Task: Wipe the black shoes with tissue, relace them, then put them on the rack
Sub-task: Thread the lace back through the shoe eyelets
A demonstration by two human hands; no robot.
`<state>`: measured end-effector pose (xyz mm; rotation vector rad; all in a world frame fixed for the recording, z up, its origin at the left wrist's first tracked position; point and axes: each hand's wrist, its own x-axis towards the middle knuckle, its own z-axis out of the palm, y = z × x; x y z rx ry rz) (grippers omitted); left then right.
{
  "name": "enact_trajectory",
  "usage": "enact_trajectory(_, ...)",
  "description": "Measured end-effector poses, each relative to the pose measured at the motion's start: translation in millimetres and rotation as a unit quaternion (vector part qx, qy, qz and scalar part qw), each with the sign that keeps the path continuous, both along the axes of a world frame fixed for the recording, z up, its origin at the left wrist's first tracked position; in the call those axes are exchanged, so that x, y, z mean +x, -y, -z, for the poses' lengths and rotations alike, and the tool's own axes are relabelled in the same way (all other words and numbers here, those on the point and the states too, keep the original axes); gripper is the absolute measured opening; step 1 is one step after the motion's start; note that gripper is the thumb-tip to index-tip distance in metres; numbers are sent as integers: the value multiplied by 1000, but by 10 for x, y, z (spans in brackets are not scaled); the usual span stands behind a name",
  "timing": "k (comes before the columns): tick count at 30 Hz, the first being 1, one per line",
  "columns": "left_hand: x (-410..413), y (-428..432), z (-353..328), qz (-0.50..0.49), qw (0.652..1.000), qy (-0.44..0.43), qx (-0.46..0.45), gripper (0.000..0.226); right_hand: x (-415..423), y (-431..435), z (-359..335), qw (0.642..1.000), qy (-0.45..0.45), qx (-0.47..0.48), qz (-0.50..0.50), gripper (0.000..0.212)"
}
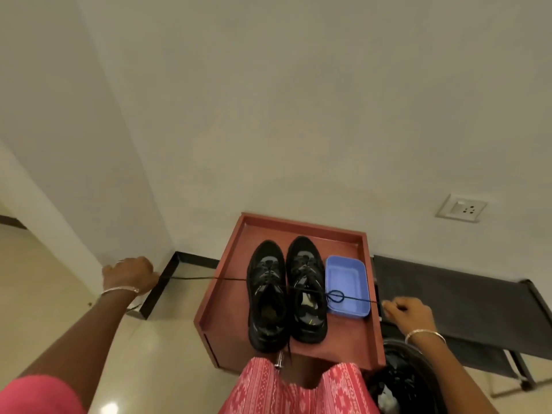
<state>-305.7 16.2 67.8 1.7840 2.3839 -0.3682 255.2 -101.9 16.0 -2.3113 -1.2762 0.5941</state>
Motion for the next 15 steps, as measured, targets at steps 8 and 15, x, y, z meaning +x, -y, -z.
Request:
enact_trajectory(8,942,-168,71,68,996,4,50,34,-879,-336,-223,983,-112,138,-45,17)
enact_trajectory(15,1797,2,456,112,931,347,14,26,-1718,-473,-46,979,-37,81,-181,29)
